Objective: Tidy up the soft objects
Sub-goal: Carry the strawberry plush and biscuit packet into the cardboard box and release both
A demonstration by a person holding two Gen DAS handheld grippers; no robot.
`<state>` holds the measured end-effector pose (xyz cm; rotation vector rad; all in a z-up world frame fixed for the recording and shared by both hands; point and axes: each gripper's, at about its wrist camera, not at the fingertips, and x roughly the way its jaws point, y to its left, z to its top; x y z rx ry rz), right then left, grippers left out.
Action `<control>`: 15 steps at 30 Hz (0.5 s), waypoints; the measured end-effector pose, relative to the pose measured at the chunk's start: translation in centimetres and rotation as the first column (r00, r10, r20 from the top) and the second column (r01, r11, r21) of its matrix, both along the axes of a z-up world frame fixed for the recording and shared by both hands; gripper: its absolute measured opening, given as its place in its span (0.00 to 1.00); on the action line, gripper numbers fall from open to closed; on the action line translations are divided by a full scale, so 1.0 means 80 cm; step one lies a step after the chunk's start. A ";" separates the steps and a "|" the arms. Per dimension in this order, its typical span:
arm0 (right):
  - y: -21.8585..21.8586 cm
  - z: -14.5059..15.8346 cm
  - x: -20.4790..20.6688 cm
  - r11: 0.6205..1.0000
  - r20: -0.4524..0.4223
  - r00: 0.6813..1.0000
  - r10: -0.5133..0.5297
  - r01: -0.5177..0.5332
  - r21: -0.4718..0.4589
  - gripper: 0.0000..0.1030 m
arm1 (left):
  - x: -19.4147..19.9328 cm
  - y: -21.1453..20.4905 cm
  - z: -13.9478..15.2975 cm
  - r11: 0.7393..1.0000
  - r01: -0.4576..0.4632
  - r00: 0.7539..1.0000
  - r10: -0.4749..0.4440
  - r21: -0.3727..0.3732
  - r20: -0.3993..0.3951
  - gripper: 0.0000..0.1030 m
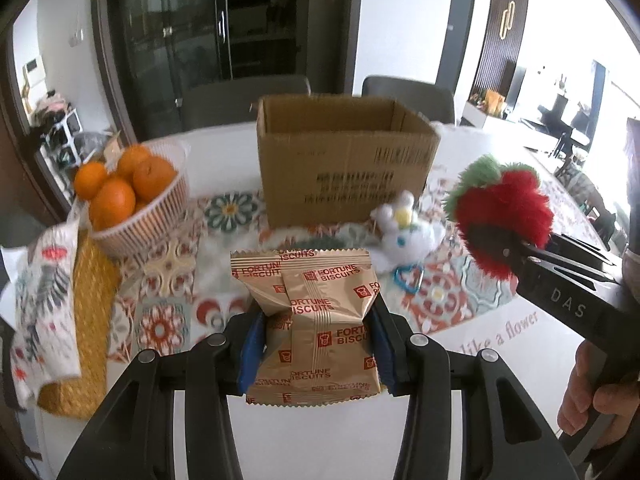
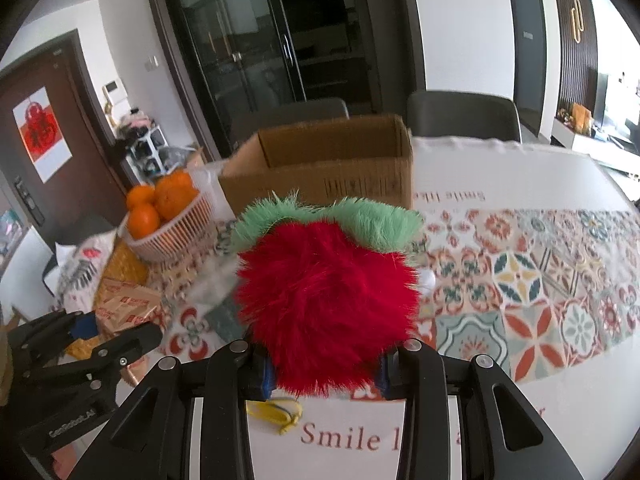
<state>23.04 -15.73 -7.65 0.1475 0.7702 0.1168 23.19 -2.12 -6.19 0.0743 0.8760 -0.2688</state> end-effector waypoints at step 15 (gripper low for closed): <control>-0.011 0.057 0.053 0.998 0.065 0.998 0.003 -0.008 0.066 0.36 | 0.063 -0.017 0.067 0.999 0.027 0.991 -0.022 -0.040 0.133 0.45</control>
